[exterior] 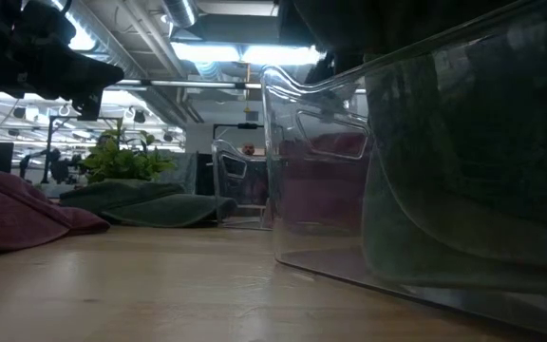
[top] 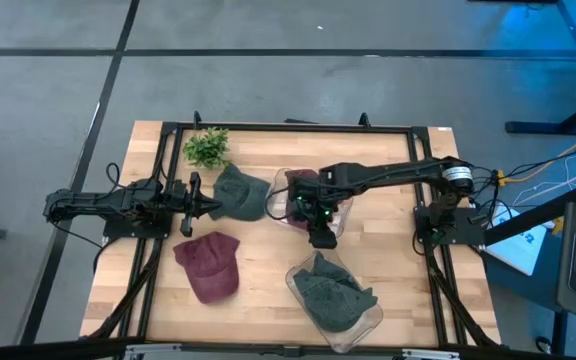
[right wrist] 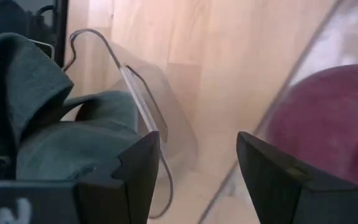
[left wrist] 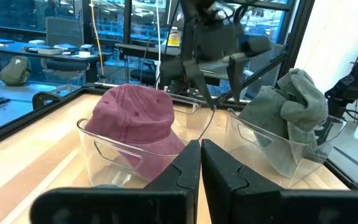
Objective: Pick & Place hat
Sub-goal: Put the red cap into the top transparent bin
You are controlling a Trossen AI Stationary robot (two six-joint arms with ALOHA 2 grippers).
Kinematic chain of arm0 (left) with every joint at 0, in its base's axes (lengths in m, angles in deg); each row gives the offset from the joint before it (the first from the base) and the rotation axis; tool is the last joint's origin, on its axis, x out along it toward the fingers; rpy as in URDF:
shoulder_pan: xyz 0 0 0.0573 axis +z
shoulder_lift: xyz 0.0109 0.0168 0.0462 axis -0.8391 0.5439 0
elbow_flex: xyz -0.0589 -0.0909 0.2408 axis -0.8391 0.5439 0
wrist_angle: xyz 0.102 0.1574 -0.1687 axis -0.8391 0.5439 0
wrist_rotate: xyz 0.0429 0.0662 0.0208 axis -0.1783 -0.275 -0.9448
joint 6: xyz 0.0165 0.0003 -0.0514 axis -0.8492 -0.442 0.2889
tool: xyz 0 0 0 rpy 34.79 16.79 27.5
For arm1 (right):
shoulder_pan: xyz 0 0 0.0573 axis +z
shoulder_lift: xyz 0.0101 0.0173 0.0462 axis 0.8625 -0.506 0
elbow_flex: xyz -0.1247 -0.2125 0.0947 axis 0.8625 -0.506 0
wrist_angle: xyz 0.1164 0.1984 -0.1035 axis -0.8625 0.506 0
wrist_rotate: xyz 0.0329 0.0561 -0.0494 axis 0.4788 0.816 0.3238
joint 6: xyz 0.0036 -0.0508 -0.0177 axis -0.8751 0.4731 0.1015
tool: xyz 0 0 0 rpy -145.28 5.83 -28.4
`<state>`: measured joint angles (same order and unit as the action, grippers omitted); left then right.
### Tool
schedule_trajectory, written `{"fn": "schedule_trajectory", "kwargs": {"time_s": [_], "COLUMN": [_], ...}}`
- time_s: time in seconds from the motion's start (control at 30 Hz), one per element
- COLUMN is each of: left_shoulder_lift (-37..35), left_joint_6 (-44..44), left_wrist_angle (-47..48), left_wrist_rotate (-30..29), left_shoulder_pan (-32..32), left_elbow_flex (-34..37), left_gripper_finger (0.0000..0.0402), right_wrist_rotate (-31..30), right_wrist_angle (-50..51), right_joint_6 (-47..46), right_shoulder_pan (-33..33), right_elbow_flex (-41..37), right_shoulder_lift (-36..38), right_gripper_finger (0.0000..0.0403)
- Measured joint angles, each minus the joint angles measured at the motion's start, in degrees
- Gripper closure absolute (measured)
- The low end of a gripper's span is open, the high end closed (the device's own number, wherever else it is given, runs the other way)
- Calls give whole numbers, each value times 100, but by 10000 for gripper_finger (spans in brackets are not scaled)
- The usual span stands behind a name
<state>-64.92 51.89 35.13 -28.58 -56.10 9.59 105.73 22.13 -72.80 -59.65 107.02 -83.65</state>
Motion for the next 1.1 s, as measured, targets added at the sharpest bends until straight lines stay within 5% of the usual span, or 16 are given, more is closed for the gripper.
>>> {"fn": "schedule_trajectory", "kwargs": {"time_s": [0.57, 1.1], "left_shoulder_lift": [1, -1], "left_joint_6": [0, 0], "left_wrist_angle": [0, 0], "left_wrist_rotate": [0, 0], "left_shoulder_pan": [0, 1], "left_elbow_flex": [2, 0], "left_gripper_finger": [391, 389], "right_wrist_rotate": [-586, -1333], "right_wrist_angle": [-11, 957], "right_joint_6": [-1492, -566], "right_shoulder_pan": [63, 63], "right_elbow_flex": [2, 2], "right_shoulder_lift": [1530, 2881], "right_gripper_finger": [189, 189]}}
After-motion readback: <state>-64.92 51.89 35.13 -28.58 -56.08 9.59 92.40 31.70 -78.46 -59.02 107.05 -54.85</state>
